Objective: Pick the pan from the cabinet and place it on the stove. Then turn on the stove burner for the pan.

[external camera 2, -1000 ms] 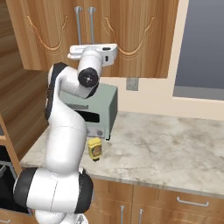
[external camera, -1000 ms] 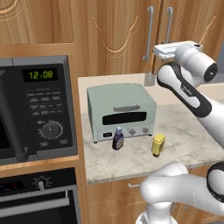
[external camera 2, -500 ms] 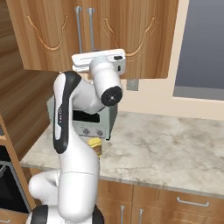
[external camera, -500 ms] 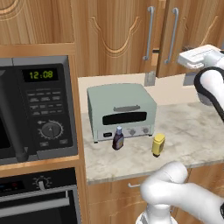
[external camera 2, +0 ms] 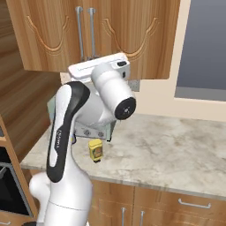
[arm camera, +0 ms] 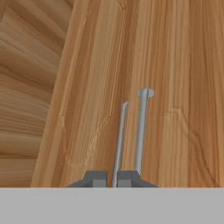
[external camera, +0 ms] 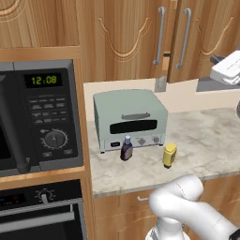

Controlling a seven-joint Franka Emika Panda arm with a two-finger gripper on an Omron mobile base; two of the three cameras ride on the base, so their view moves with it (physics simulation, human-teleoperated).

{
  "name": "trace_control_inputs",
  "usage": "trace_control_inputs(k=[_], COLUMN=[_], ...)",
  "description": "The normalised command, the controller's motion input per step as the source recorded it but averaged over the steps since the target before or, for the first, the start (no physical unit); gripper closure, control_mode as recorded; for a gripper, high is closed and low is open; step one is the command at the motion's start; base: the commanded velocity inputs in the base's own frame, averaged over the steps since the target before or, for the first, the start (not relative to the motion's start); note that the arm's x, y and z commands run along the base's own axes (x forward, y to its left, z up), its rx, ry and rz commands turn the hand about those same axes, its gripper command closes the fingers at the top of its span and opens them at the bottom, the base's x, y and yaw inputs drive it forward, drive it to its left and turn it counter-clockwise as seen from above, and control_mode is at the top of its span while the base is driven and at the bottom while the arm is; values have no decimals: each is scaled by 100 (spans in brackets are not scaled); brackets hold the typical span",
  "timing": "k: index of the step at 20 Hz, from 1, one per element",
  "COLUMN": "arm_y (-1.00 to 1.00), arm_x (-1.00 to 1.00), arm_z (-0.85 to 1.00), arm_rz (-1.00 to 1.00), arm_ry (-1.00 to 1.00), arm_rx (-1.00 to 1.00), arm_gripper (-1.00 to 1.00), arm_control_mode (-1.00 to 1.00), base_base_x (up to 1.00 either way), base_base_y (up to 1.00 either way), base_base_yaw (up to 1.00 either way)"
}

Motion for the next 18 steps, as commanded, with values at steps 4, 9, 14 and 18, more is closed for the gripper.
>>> trace_control_inputs(k=[4, 9, 14, 18], arm_y=[94, 78, 54, 10], arm_x=[0, 7, 20, 38], arm_z=[14, 2, -7, -8], arm_rz=[0, -1, -13, -26], arm_ry=[1, 5, 5, 4], arm_rx=[-24, -41, -53, -45], arm_gripper=[-100, -100, -100, -100], arm_control_mode=[-100, -100, -100, -100], base_base_x=[0, 0, 0, 0], base_base_y=[0, 0, 0, 0], base_base_yaw=[0, 0, 0, 0])
